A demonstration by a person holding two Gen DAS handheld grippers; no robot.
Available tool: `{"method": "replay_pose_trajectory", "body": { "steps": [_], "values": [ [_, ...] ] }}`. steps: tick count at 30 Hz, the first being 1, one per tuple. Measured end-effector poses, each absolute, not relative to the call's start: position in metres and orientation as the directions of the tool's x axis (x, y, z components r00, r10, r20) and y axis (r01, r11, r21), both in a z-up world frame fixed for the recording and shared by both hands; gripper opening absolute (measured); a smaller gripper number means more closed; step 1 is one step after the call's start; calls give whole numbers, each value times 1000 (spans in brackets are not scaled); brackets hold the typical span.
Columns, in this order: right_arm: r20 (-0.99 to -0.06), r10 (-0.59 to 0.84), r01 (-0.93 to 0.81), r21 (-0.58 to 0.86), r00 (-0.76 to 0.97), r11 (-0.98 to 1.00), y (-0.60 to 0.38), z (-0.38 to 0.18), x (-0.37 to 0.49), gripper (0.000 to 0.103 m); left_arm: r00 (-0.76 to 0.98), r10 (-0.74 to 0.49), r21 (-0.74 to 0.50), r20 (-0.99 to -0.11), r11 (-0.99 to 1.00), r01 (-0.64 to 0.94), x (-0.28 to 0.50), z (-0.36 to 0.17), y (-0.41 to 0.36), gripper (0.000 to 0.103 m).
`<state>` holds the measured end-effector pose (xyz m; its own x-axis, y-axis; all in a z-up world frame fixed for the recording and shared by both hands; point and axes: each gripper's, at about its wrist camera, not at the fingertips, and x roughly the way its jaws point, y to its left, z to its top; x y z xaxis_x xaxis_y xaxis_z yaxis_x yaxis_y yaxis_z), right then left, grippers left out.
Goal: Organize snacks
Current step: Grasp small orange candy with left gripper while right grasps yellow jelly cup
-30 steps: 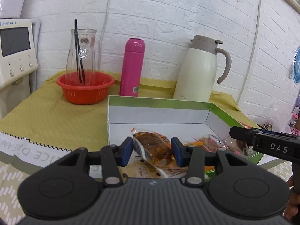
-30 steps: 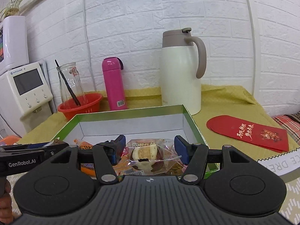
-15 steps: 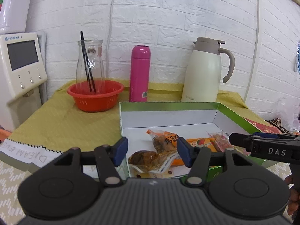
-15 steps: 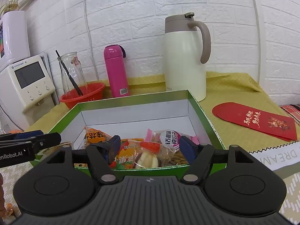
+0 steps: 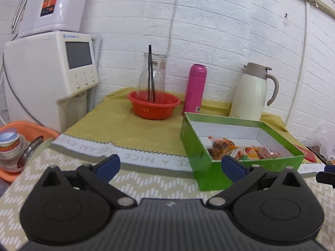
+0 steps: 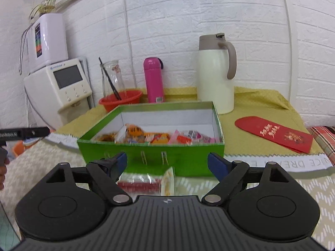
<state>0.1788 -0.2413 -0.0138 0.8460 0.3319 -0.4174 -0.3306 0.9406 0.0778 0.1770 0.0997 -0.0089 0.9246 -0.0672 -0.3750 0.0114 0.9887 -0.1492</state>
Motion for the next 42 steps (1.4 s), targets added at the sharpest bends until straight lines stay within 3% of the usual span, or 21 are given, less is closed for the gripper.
{"method": "replay_pose_trajectory", "body": {
  "steps": [5, 7, 11, 16, 29, 33, 36, 37, 40, 42],
  "values": [
    [-457, 336, -333, 91, 823, 939, -247, -34, 150, 103, 895, -28, -110, -446, 994, -24, 150, -23, 107, 102],
    [-466, 358, -347, 112, 809, 931, -246, -42, 144, 96, 886, -26, -77, -463, 997, -11, 146, -30, 101, 102],
    [-471, 358, -360, 89, 806, 929, -239, -49, 136, 96, 866, -26, -30, -500, 999, 13, 149, -42, 87, 102],
    [-473, 351, -374, 48, 808, 926, -229, -51, 136, 97, 861, -54, 4, -506, 998, 65, 150, -56, 72, 102],
    [-555, 321, -333, 83, 767, 939, -220, -65, 157, 96, 835, -82, -32, -544, 997, 77, 160, -72, 69, 102],
    [-562, 303, -311, 85, 770, 947, -218, -65, 155, 88, 814, -139, -87, -564, 990, 109, 163, -73, 71, 79],
    [-565, 294, -295, 93, 771, 951, -217, -64, 153, 74, 810, -149, -75, -567, 989, 129, 162, -73, 66, 54],
    [-565, 295, -295, 94, 771, 951, -216, -63, 152, 62, 812, -146, -67, -566, 989, 131, 162, -73, 65, 47],
    [-565, 293, -289, 99, 772, 952, -217, -63, 151, 62, 818, -140, -46, -559, 989, 138, 160, -73, 64, 29],
    [-563, 296, -286, 108, 772, 952, -218, -63, 149, 62, 821, -130, -43, -556, 991, 128, 159, -73, 66, 25]
  ]
}}
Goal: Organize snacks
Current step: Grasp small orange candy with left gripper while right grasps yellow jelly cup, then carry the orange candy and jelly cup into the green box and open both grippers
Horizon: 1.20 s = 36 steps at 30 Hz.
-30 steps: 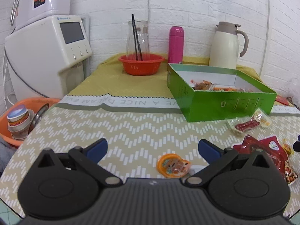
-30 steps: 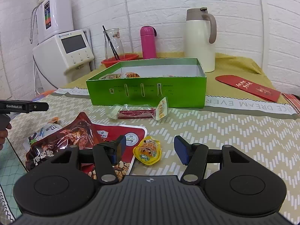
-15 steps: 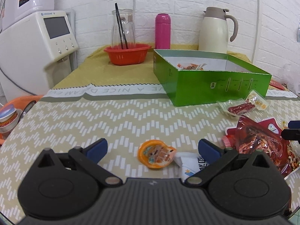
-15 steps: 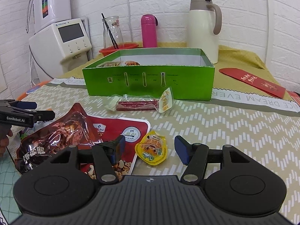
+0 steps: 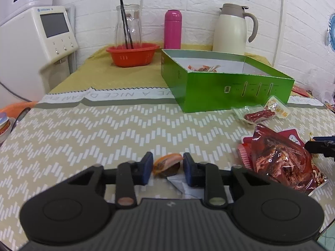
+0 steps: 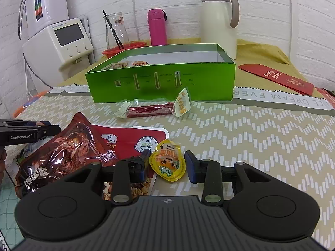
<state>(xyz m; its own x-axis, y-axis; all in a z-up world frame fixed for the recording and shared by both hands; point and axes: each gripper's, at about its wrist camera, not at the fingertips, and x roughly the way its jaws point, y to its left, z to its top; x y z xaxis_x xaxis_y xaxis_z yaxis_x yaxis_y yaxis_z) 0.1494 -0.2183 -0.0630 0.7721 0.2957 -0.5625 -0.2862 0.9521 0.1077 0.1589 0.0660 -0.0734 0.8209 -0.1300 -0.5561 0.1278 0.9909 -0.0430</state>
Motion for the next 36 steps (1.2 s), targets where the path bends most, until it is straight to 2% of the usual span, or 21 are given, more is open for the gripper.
{"method": "replay_pose_trajectory", "body": {
  "steps": [5, 11, 21, 36],
  "values": [
    [-556, 298, -282, 116, 776, 952, -220, -62, 145, 62, 824, -122, -34, -554, 992, 124, 155, -73, 68, 25],
    [-517, 275, -275, 78, 811, 958, -220, -55, 133, 61, 837, -121, -59, -533, 993, 105, 146, -66, 75, 16],
    [-486, 267, -267, 70, 832, 961, -221, -50, 120, 61, 846, -118, -88, -520, 993, 85, 133, -64, 85, 15],
    [-423, 284, -297, 36, 860, 954, -203, -36, 105, 61, 885, -145, -143, -442, 986, 90, 116, -38, 86, 15]
  ]
}}
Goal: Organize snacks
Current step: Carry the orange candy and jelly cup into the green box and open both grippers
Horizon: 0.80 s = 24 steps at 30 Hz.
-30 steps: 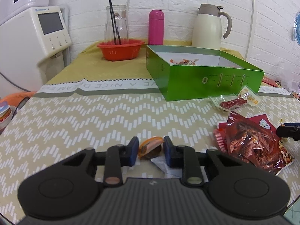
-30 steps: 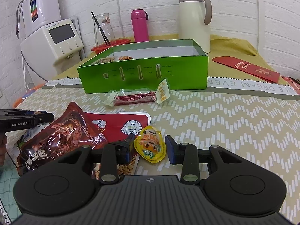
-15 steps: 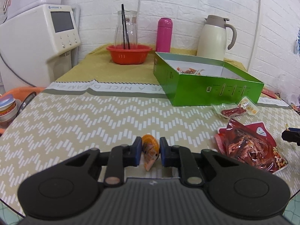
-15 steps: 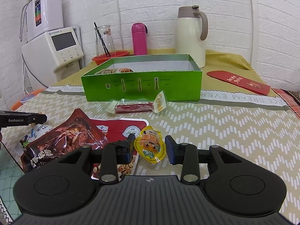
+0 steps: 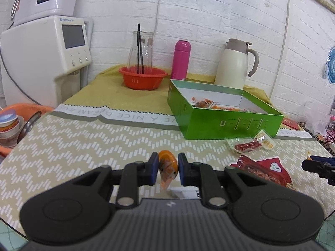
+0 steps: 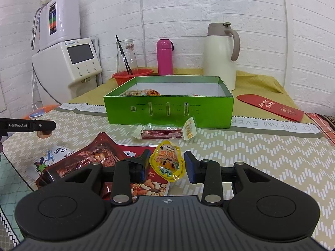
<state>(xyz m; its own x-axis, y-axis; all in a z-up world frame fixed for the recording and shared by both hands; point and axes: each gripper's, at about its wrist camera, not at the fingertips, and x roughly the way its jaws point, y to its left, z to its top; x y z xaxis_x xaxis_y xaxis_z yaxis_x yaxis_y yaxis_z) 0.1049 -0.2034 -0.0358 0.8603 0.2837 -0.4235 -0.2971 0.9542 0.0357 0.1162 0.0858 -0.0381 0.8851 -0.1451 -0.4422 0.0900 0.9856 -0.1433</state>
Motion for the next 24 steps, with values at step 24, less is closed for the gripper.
{"method": "replay_pose_trajectory", "body": {
  "steps": [24],
  "values": [
    [-231, 217, -233, -46, 949, 971, -198, 8, 180, 61, 922, -239, -118, -304, 970, 213, 216, 14, 7, 15]
  ]
}}
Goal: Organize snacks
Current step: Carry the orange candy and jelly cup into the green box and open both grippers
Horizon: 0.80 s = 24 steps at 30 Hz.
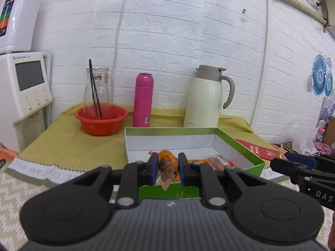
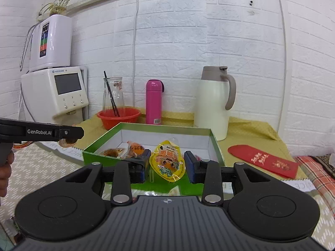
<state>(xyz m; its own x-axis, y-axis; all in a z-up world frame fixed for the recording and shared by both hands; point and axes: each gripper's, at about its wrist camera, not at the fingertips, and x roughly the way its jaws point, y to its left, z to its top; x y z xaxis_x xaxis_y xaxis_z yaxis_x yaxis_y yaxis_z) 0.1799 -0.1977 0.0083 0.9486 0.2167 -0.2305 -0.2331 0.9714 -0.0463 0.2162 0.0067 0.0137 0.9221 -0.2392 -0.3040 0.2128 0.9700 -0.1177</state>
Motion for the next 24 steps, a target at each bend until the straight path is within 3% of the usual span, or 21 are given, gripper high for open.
{"method": "replay_pose_trajectory", "body": {
  "steps": [5, 8, 14, 21, 22, 24],
  "values": [
    [-234, 201, -205, 7, 951, 979, -199, 4, 224, 62, 924, -242, -112, -296, 969, 218, 259, 8, -8, 15],
    [-255, 213, -206, 56, 943, 977, -198, -2, 247, 62, 904, -262, -160, -338, 963, 219, 285, 1, -7, 15],
    [-330, 231, -181, 176, 915, 968, -200, -13, 283, 62, 885, -246, -137, -396, 969, 207, 306, -10, -7, 15],
    [-384, 206, -154, 163, 900, 975, -200, -26, 296, 64, 879, -236, -118, -414, 971, 205, 309, -17, -3, 19],
    [-389, 212, -156, 171, 897, 973, -201, -27, 297, 68, 880, -234, -115, -414, 972, 205, 308, -17, -3, 25],
    [-392, 224, -160, 189, 892, 969, -204, -29, 296, 94, 884, -229, -105, -408, 973, 203, 304, -16, -1, 29]
  ]
}}
